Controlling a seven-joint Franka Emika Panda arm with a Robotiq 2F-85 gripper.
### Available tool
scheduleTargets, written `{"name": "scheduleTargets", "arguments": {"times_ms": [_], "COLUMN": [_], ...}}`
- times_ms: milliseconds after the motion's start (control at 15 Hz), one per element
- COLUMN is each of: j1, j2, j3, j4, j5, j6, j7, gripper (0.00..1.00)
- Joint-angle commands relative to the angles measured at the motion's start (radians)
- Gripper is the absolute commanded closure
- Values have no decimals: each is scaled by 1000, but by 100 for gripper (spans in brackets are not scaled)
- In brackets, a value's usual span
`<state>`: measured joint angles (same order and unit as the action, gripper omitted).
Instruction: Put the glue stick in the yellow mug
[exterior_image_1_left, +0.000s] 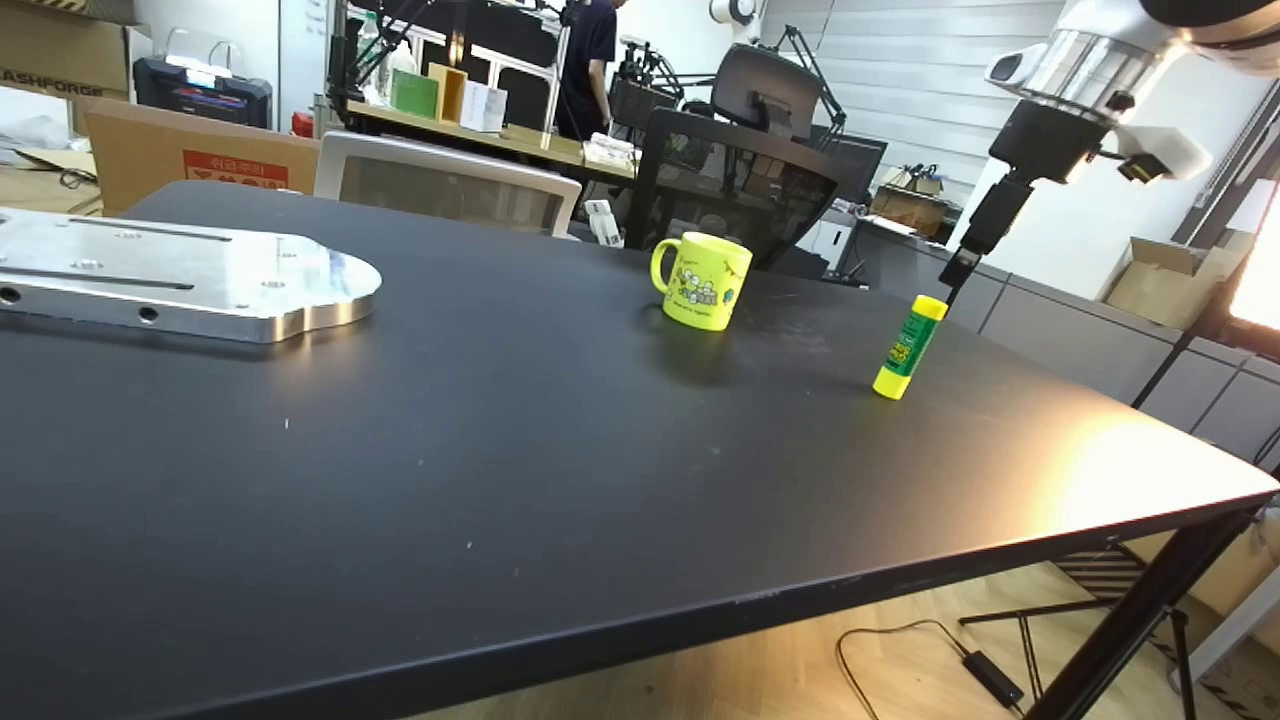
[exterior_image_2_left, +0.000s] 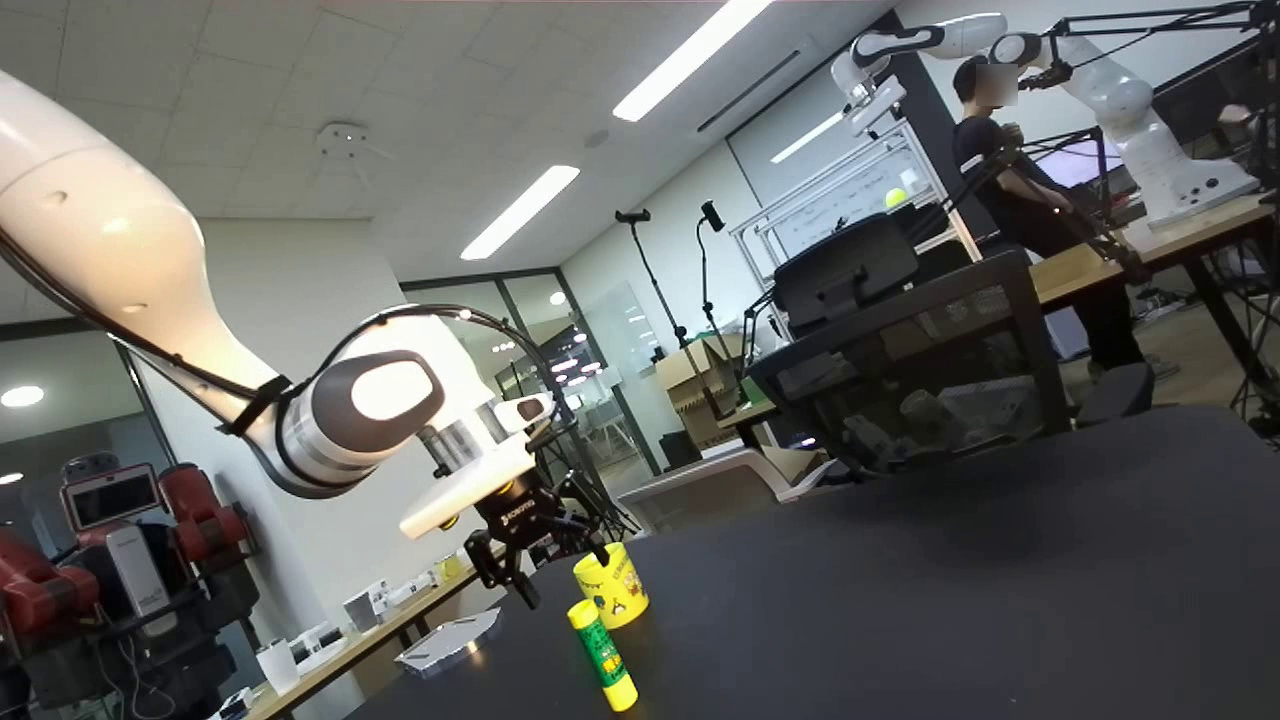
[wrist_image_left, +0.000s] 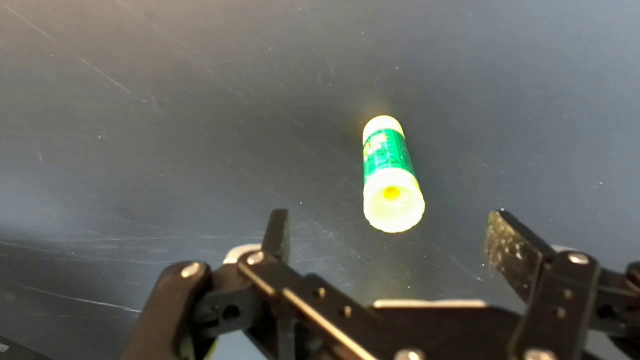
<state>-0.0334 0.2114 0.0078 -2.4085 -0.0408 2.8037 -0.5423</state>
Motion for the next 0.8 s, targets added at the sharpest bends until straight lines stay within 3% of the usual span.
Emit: {"name": "scheduleTargets", "arguments": {"times_ms": [0, 467, 733], "j1": [-24, -32, -25], "j2": [76, 172, 189], "j3": [23, 56, 44], "j4": [92, 186, 179], "j5": [-14, -10, -35], "j6": [-61, -158, -165], "j7": [20, 29, 51], "gripper": [0, 0, 0]}}
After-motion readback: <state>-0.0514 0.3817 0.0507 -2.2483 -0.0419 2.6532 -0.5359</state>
